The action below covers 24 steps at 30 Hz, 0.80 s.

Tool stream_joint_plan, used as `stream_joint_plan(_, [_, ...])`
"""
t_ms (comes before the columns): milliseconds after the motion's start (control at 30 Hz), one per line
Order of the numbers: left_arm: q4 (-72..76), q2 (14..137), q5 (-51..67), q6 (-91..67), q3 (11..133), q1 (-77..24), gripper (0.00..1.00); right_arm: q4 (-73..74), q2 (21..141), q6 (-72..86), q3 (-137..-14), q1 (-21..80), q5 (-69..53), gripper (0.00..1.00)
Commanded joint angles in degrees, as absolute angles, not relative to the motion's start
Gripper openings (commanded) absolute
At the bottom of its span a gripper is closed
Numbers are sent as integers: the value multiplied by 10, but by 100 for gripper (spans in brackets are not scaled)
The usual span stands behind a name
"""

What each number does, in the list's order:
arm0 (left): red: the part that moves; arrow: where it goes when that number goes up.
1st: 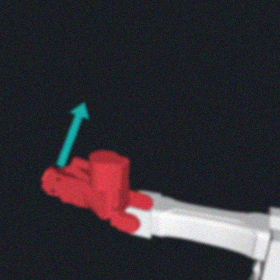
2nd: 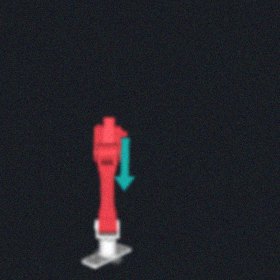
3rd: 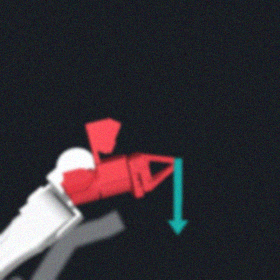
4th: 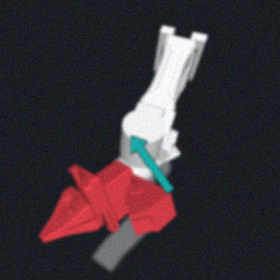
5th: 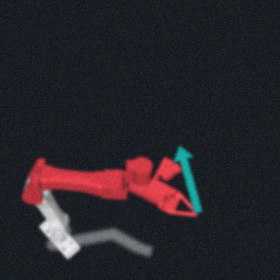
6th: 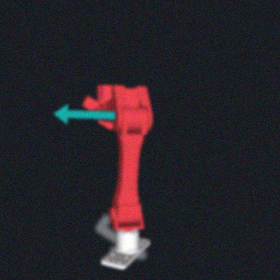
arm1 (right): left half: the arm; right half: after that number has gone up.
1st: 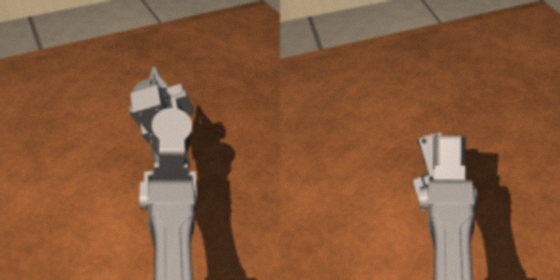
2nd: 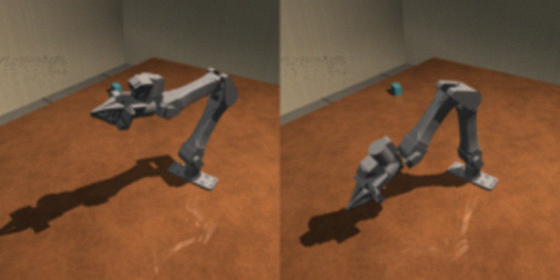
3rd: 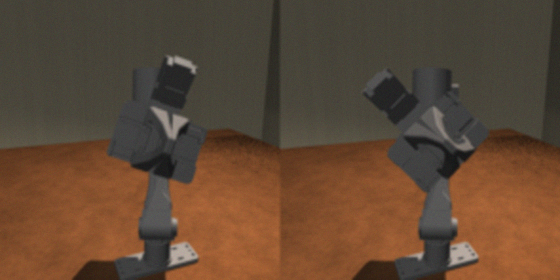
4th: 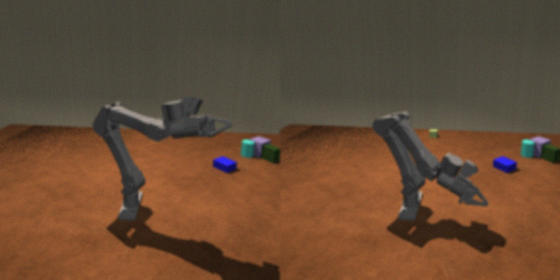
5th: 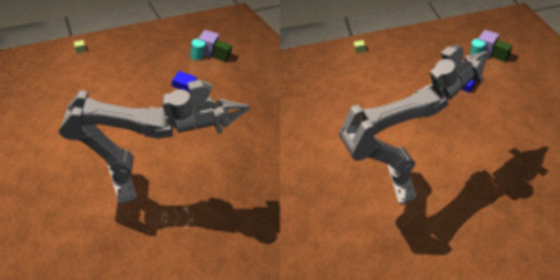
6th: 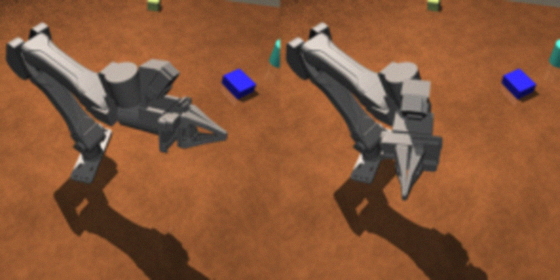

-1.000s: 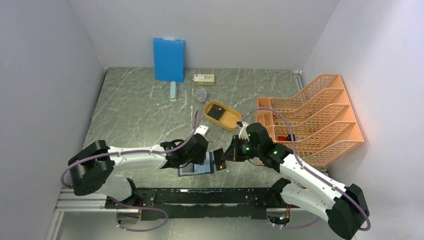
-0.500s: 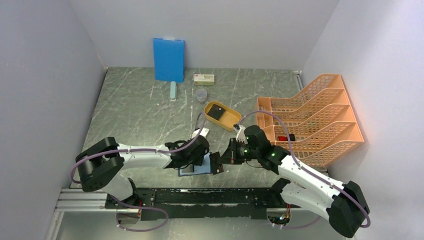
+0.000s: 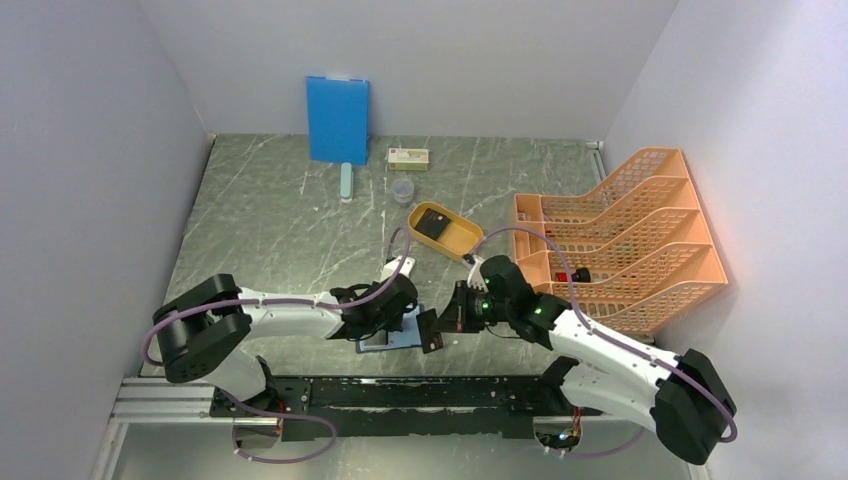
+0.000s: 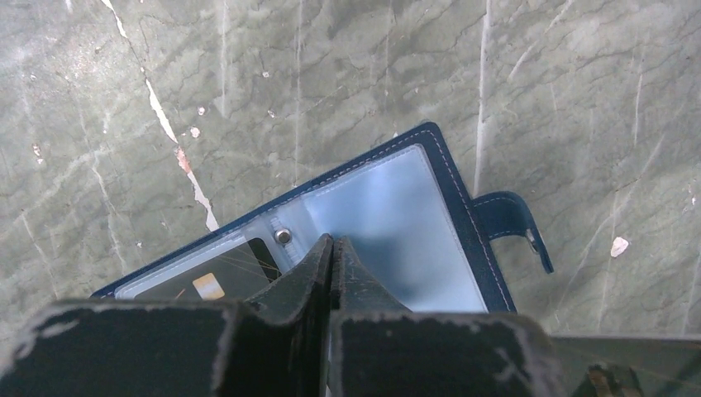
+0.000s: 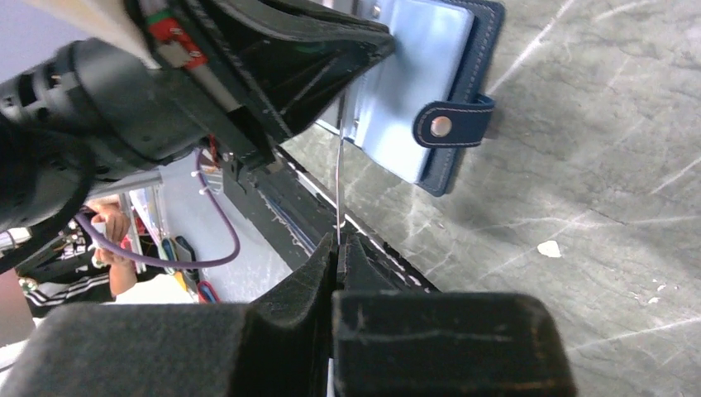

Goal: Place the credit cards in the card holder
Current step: Turn over the card slot in the card holder.

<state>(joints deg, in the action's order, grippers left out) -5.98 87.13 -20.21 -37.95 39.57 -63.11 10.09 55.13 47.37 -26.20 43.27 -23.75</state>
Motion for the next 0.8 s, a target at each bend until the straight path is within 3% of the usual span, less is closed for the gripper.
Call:
stream_joint_plan(0, [-66,878,-216,-385,375,-633,5,83,576,487,-245,439,-226,0])
stream_joint_plan(200, [-75,855,-207,-386,385,-633,6,75,617,503,-235,439,-197,0])
stream_joint_plan(467, [-86,807,-170,-373,420,-640,37,79,617,508,-231,439,-185,0])
stream_joint_plan(600, [-108,822,-185,-365,450,-664,45,89,609,507,-232,439,-174,0])
stream_joint_plan(767, [-140,868,-217,-371,473,-680,49,96,602,510,-229,439,-166,0])
